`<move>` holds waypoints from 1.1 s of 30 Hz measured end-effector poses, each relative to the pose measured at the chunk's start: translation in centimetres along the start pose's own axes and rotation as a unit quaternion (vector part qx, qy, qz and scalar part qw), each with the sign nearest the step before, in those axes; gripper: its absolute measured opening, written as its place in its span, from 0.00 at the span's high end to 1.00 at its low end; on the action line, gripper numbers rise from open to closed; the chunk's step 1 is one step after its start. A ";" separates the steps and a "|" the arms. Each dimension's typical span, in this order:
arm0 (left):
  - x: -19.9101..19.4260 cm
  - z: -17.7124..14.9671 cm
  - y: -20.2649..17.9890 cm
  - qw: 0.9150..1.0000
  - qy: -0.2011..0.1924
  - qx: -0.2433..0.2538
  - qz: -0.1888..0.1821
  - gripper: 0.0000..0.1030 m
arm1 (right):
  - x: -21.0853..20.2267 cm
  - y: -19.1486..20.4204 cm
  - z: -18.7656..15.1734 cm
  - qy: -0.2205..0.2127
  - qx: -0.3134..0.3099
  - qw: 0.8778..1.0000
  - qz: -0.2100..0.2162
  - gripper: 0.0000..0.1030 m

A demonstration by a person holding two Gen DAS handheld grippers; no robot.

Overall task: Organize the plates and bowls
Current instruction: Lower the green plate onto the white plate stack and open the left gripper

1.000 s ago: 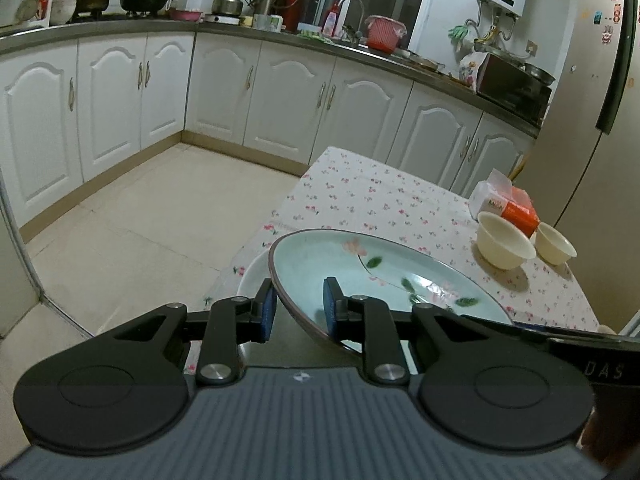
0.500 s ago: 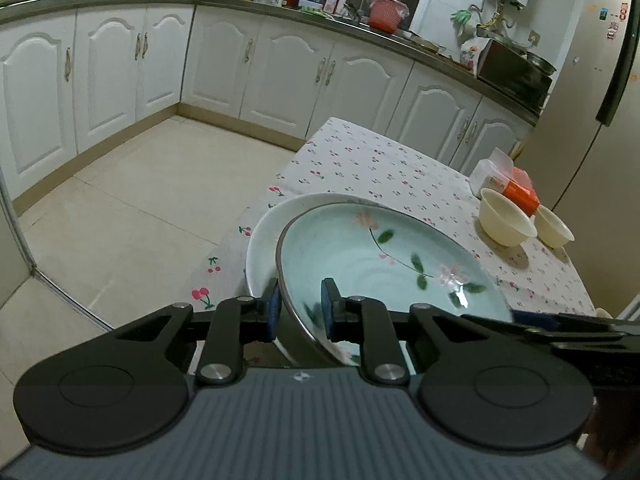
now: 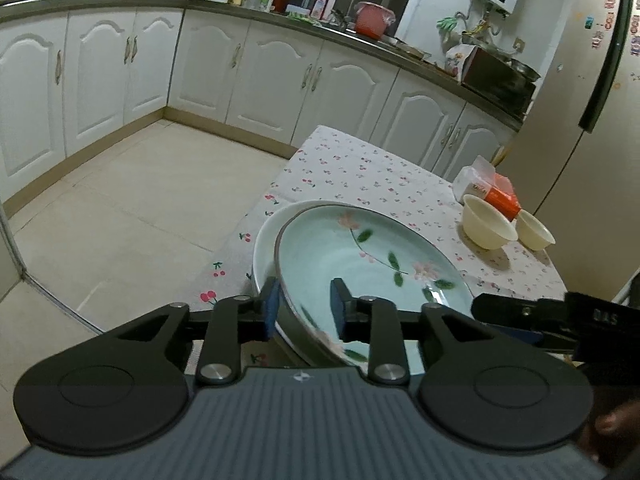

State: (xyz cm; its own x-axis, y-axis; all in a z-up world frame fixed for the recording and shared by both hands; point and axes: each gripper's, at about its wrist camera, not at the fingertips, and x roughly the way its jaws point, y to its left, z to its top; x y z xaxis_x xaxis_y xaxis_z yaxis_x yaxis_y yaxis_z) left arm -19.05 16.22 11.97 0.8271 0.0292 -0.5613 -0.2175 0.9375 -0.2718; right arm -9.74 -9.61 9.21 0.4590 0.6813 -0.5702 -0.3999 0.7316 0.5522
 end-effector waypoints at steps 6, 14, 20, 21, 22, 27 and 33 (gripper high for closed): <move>-0.8 -0.2 0.0 1.000 -0.006 0.024 0.002 0.40 | -0.2 -1.1 -0.2 -0.003 0.052 0.998 0.041 0.12; 1.5 -1.0 1.3 0.999 0.044 -0.017 -0.023 0.42 | 1.6 -1.8 -0.9 0.022 0.097 0.992 0.076 0.33; 3.3 -1.0 1.0 0.997 0.067 -0.009 -0.044 0.41 | 2.4 -1.9 -0.9 0.033 0.123 0.986 0.106 0.32; 3.4 -0.9 0.7 0.997 0.068 0.000 -0.041 0.39 | 2.4 -1.9 -0.8 0.034 0.126 0.986 0.108 0.31; 3.6 -0.8 0.4 0.997 0.068 0.006 -0.039 0.37 | 2.4 -2.0 -0.8 0.034 0.128 0.985 0.109 0.31; 3.5 -0.5 0.2 0.996 0.072 0.015 -0.040 0.37 | 2.5 -2.1 -0.3 0.030 0.135 0.985 0.102 0.31; 5.1 0.5 -0.4 0.996 0.075 0.013 -0.037 0.37 | 3.3 -2.1 1.1 0.025 0.130 0.988 0.081 0.31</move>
State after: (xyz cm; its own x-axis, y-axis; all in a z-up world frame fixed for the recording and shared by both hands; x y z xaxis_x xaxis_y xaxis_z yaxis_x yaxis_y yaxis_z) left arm -14.49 16.17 9.55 0.7531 -0.0905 -0.6516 -0.1438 0.9439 -0.2973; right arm -6.46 -8.92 6.83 0.3630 0.7945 -0.4868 -0.2453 0.5855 0.7726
